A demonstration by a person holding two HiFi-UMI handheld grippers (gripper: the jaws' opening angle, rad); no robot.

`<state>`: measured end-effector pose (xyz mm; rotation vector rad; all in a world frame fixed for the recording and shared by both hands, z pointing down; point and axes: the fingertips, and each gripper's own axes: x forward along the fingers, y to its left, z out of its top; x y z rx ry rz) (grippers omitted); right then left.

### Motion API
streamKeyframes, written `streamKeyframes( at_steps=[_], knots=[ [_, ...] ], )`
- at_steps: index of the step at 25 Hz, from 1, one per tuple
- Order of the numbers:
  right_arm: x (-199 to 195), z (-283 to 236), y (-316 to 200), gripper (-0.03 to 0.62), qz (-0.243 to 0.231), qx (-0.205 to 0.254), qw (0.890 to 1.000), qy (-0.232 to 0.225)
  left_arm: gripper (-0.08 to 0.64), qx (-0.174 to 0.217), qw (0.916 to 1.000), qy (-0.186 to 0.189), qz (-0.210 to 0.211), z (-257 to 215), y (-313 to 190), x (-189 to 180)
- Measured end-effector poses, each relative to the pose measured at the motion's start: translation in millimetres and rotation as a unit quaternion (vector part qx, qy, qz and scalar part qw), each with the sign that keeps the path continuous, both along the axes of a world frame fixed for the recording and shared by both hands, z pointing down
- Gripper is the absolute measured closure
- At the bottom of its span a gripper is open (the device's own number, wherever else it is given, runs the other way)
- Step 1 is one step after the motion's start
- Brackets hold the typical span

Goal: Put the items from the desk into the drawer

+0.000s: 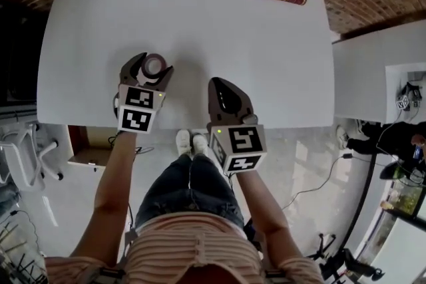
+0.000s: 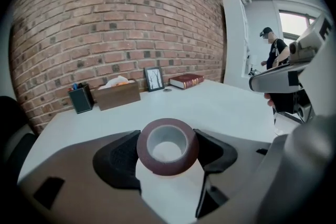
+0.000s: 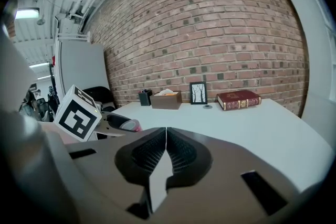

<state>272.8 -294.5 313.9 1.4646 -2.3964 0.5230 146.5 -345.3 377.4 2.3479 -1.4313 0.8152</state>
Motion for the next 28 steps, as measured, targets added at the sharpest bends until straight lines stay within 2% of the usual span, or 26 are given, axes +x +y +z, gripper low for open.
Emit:
streamKeyframes(
  at_steps=[7,13,19,25,28],
  knots=[
    [-56,-9,-1,0.574,-0.088,0.016,0.996,-0.006,0.244,0.016,0.9958,0.002,-0.09,-22,24,-66],
    [-90,-17,9,0.574,-0.162,0.025,0.986,-0.01,0.244,0.025,0.9841,-0.001,-0.176,-37,60,-114],
    [-124,-17,31,0.574,-0.242,0.027,0.97,-0.017,0.244,0.029,0.9649,-0.008,-0.261,-46,107,-153],
    [-161,-10,63,0.574,-0.322,0.024,0.946,-0.02,0.244,0.032,0.9398,-0.014,-0.34,-46,162,-186],
    [-181,-10,82,0.574,-0.361,0.023,0.932,-0.023,0.244,0.031,0.9244,-0.014,-0.38,-46,192,-202]
  ],
)
